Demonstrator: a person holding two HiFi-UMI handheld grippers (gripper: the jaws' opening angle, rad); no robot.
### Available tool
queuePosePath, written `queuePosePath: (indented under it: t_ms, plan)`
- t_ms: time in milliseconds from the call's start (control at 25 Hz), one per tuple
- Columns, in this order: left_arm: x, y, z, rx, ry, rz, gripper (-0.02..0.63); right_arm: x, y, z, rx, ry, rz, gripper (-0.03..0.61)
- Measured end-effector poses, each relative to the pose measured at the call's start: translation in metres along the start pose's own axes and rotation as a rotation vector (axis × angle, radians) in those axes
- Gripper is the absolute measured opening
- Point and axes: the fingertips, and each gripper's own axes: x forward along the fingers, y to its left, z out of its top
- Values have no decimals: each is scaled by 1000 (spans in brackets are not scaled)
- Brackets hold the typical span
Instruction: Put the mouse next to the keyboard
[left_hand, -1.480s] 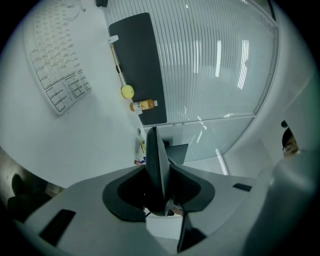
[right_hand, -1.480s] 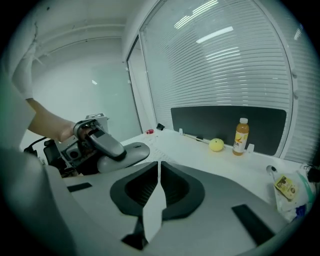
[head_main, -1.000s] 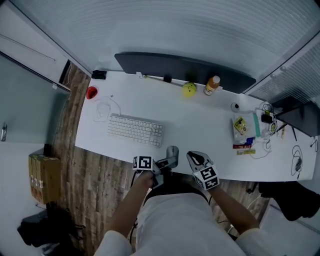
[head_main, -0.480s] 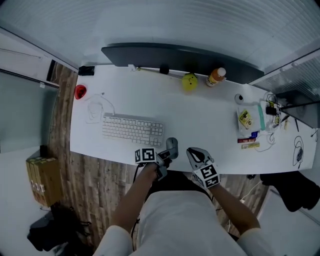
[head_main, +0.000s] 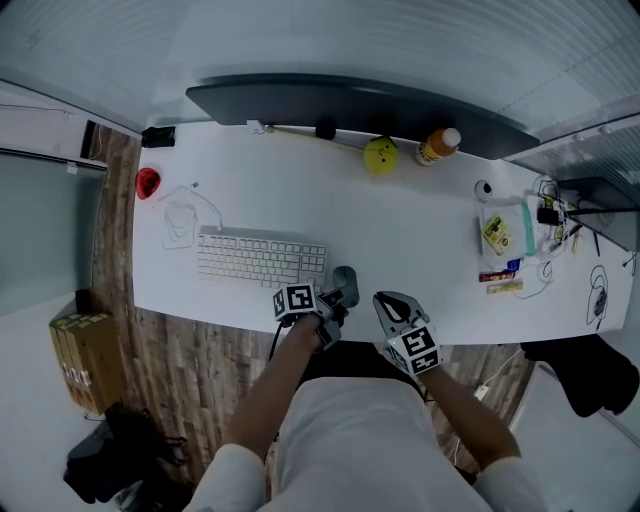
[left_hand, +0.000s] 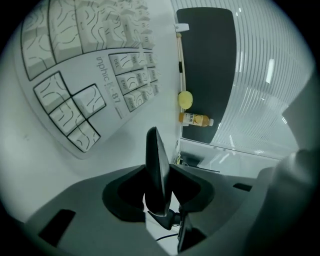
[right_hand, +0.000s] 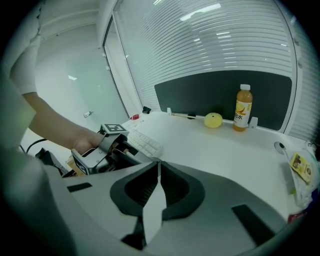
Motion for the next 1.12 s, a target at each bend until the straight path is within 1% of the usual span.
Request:
queuePosePath:
  t_ms: [120, 200, 440, 720, 920, 1120]
  plan:
    - [2, 6, 2, -24, -6, 38, 144, 0, -1, -1, 9, 1, -3, 38]
    - [3, 9, 4, -43, -10, 50, 146, 0, -1, -3, 13, 4, -4, 38]
    - [7, 10, 5, -57, -3, 51, 146, -2, -5, -6, 26, 5, -7, 38]
    - [7, 8, 7, -55, -4, 37, 146, -2, -5, -10, 27, 10, -5, 38]
    - [5, 7, 8, -60, -20, 36, 164, -1, -4, -8, 23, 5, 2, 38]
    - [0, 7, 6, -69, -48, 38, 225, -1, -1, -7, 18, 8, 11, 38]
